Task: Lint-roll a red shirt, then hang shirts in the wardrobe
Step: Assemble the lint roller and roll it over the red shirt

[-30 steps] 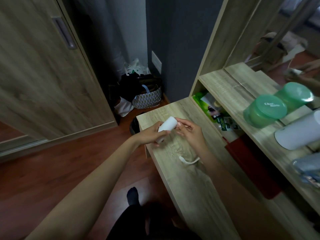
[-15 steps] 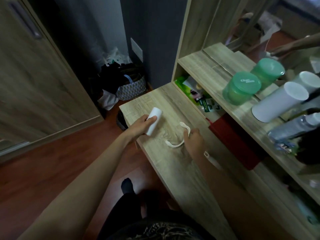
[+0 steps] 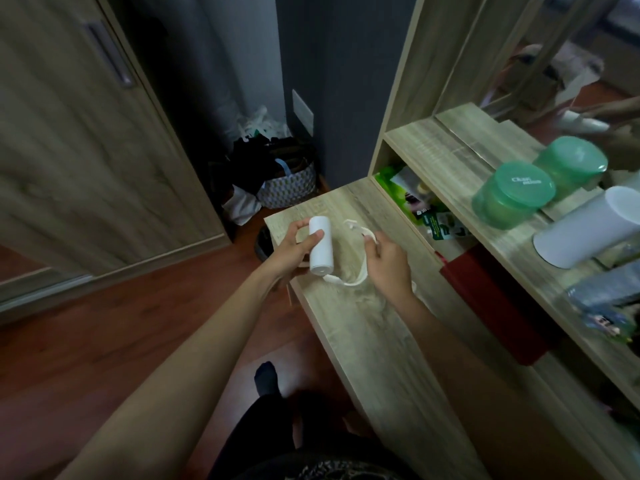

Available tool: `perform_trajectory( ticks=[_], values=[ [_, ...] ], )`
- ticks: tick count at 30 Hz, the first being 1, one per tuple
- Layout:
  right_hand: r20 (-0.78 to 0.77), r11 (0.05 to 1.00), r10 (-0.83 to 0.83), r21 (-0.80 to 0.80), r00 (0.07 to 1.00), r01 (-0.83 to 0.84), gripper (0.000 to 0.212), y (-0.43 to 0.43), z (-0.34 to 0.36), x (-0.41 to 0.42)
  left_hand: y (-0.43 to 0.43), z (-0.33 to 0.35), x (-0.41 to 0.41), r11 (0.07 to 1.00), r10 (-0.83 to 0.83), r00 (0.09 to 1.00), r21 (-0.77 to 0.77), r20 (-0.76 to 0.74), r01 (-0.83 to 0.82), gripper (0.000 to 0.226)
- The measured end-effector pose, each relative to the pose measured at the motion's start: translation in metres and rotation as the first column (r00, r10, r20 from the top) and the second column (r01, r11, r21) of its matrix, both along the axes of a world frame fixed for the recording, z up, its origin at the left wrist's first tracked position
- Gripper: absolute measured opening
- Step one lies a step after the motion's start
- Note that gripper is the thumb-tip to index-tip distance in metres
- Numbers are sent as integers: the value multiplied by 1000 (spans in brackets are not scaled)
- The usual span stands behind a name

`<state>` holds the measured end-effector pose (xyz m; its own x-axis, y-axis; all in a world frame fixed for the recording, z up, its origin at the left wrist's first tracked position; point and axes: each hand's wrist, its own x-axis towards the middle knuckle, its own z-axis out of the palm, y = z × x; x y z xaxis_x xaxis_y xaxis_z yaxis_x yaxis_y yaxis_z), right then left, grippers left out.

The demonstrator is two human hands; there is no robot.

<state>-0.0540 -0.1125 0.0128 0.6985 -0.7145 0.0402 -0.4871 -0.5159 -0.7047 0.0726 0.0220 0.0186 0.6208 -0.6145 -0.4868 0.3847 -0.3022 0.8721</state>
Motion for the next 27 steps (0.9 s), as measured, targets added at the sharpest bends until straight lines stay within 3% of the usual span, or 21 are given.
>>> perform_trajectory(
  ticks=[5,16,22,27],
  values=[
    [-14,988,91,-127,996,-92,36,8,19,15,-1,11,-5,998,20,999,-61,-36,-22,34],
    [25,972,80,-224,997,-72,37,14,30,18,7,19,-8,994,51,997,-94,-50,-56,45],
    [53,972,37,-236,998,-24,35,19,30,19,8,19,-12,993,50,999,-106,7,-49,37],
    [43,975,-20,-222,999,29,34,19,27,21,8,18,-15,994,50,995,-102,89,-41,46]
  ],
)
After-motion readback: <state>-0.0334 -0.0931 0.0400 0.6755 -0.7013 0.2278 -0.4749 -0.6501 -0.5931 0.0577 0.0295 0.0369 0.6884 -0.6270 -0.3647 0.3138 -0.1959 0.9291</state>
